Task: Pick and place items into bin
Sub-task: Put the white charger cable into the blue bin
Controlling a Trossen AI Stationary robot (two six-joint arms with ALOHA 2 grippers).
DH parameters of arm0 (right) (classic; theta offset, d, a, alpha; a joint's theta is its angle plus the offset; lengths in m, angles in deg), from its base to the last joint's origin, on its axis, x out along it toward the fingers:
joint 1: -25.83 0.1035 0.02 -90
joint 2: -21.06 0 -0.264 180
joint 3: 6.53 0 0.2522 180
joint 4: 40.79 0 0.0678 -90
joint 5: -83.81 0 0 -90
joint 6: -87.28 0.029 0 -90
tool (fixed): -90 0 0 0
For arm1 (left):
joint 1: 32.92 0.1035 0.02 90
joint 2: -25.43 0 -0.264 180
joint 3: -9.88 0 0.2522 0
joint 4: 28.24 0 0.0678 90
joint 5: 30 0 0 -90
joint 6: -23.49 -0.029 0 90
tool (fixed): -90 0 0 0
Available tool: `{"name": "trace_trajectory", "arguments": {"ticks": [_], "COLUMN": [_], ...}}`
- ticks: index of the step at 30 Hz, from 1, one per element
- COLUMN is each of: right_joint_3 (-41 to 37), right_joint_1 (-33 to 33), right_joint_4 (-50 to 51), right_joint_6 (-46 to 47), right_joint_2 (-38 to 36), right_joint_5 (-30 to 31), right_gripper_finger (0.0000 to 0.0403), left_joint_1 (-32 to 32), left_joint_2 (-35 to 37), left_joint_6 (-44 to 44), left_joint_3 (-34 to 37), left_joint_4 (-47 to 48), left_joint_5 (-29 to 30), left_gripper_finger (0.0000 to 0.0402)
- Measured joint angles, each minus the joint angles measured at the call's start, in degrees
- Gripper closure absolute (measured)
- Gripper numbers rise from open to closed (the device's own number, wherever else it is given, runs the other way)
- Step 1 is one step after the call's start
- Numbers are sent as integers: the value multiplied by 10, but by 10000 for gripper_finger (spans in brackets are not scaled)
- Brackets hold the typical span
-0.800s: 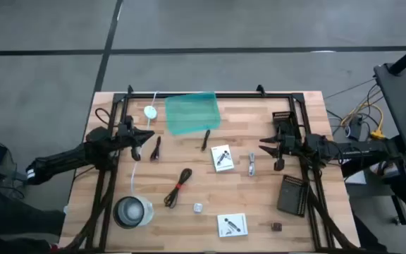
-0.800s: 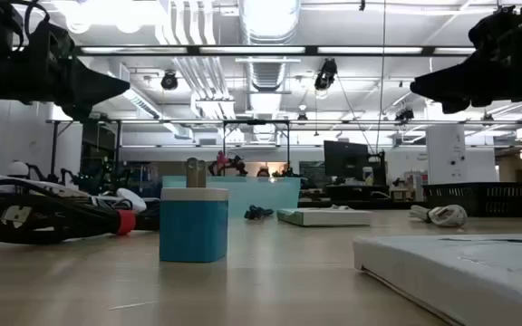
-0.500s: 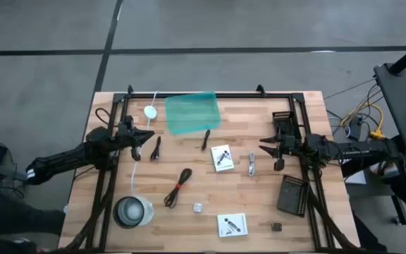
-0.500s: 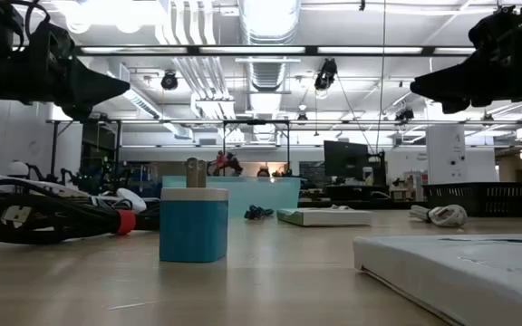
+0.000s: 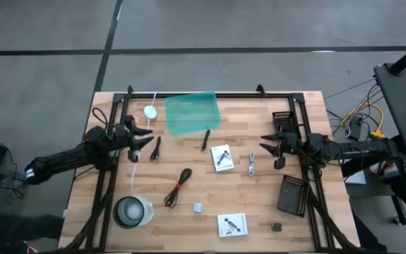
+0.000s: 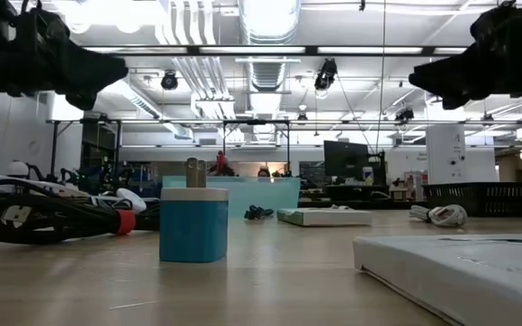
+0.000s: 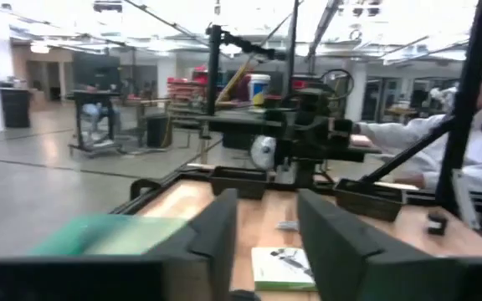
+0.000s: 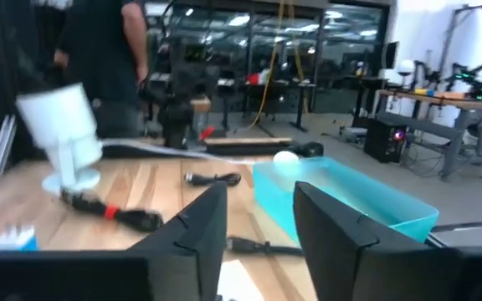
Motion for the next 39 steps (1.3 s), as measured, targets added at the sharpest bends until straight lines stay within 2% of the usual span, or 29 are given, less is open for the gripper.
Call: {"name": "trace_trajectory", "arguments": {"ticks": [5,9,12,22,35,39], "right_joint_3": [14,55,101,242,323,336], "right_joint_1": [0,0,0,0,0,0], "right_joint_4": [0,10,62,291,447,470], "right_joint_6": [49,61,75,264,473,522], "right_joint_2": [33,80,119,254,385,415], "right_joint_5": [20,40,41,44,41,41], "right_gripper_finger": [213,183,173,186,193,193], "left_joint_1": [0,0,0,0,0,0], "left_joint_2": [-54,-106,-146,-268,-434,-470], "left_joint_6": [13,14,33,41,36,2], "left_joint_3": [-5,-5,-5,2,-18,-18], "left_joint_4": [-67,-140,-179,-314,-440,-492], "left_joint_5": [1,-16,-18,-18,-18,-18], "left_gripper_finger": [214,201,202,203,203,203]}}
